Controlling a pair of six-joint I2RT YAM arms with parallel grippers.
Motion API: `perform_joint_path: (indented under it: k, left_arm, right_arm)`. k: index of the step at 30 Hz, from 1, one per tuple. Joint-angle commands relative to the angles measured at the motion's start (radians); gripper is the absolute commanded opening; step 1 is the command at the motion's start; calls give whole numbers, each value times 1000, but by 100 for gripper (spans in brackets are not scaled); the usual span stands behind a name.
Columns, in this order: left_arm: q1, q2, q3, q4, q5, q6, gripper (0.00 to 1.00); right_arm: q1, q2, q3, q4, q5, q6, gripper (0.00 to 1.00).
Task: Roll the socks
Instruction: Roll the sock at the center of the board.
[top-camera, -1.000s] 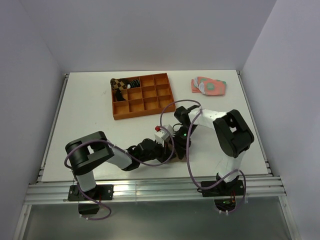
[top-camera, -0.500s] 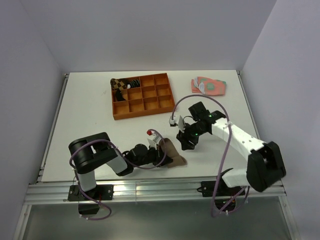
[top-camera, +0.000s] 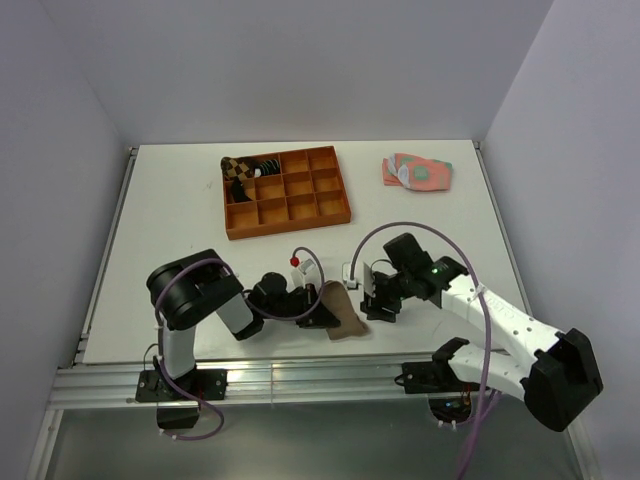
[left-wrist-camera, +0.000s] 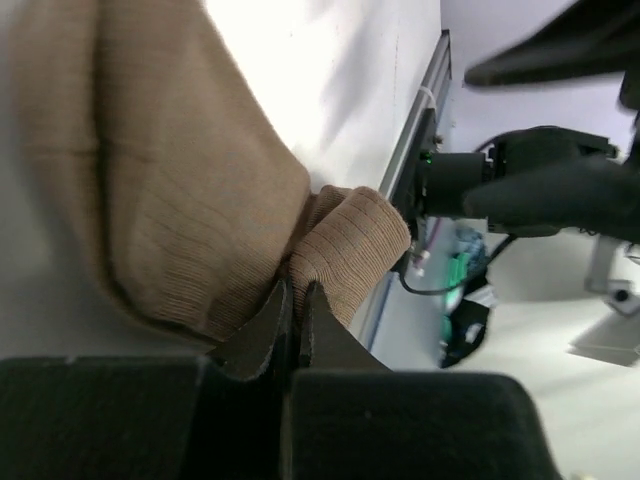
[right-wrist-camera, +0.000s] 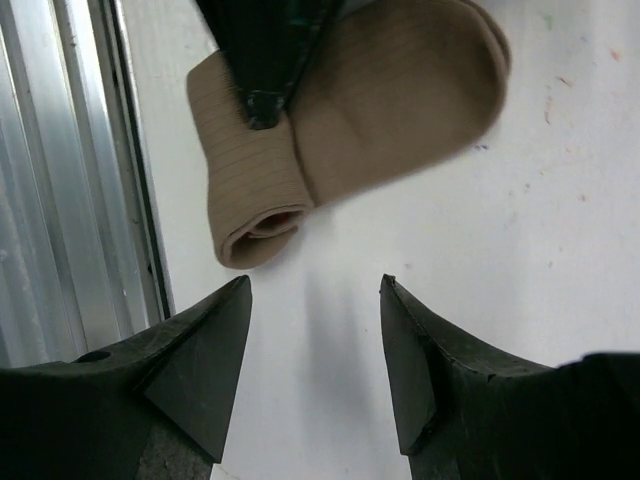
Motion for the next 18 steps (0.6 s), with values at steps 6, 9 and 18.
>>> perform_joint_path:
  k: [6, 9, 18]
  left_arm:
    - [42, 20, 32, -256, 132, -39, 0]
    - [43, 20, 52, -302, 144, -39, 0]
    - [62, 29, 71, -356, 167, -79, 0]
  right_arm:
    - [183, -84, -86, 150, 85, 17, 67]
    - [221, -78, -94, 167, 96, 20, 68]
    - [362, -23, -130, 224, 152, 26, 70]
